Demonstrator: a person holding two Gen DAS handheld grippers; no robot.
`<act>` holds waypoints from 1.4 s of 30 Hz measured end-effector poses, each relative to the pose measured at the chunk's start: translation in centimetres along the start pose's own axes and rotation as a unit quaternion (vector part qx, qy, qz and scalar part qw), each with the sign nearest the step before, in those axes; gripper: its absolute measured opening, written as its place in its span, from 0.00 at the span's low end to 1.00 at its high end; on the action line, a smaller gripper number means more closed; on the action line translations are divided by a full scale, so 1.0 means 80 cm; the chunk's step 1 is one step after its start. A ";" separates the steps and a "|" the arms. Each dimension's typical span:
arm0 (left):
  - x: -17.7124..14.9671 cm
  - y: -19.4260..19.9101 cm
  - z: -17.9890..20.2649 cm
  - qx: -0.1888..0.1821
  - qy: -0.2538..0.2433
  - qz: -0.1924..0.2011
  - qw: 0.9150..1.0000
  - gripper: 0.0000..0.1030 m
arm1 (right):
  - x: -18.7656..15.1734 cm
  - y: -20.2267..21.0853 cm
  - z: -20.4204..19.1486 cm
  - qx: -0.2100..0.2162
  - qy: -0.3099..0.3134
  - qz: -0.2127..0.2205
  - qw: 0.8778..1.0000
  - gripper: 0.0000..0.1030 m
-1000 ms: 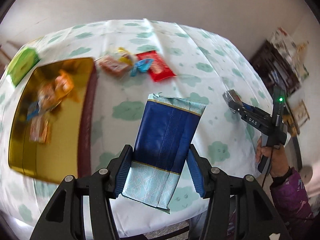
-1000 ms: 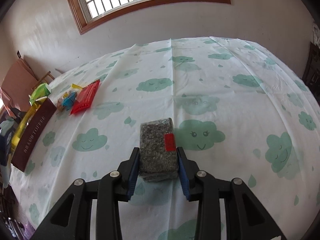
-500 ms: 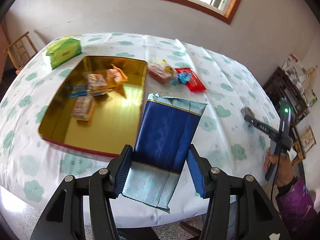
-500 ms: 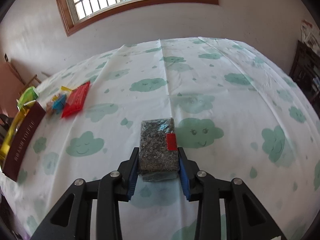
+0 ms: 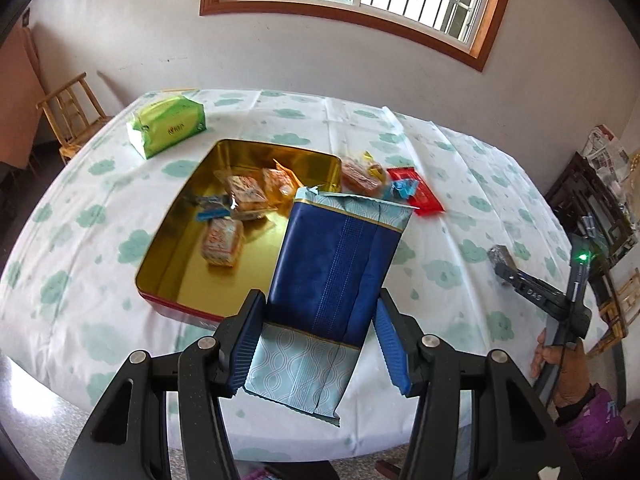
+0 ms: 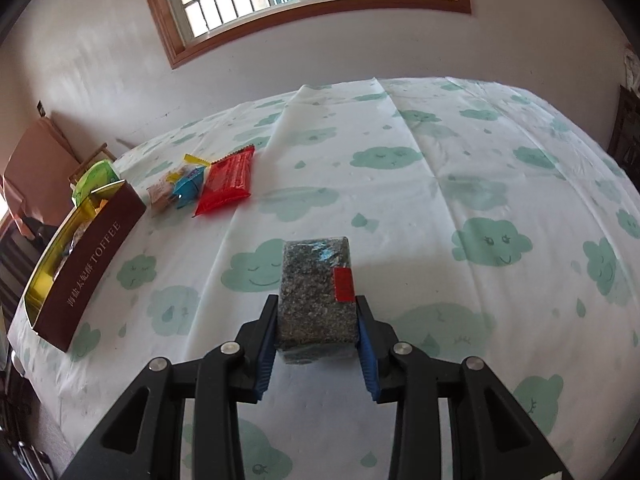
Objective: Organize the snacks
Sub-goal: 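Lower the blue wafer packet into the tin with left gripper while right holds the block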
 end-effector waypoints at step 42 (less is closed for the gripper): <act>0.027 -0.082 -0.040 0.073 -0.016 -0.009 0.997 0.29 | -0.001 -0.002 -0.005 -0.025 0.020 0.001 0.999 0.35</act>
Point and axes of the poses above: each gripper's, at about its wrist camera, not at the fingertips, and y roughly against the way its jaws point, z to its right, x to its top, the point moved 5 cm from there along -y, roughly the way its jaws point
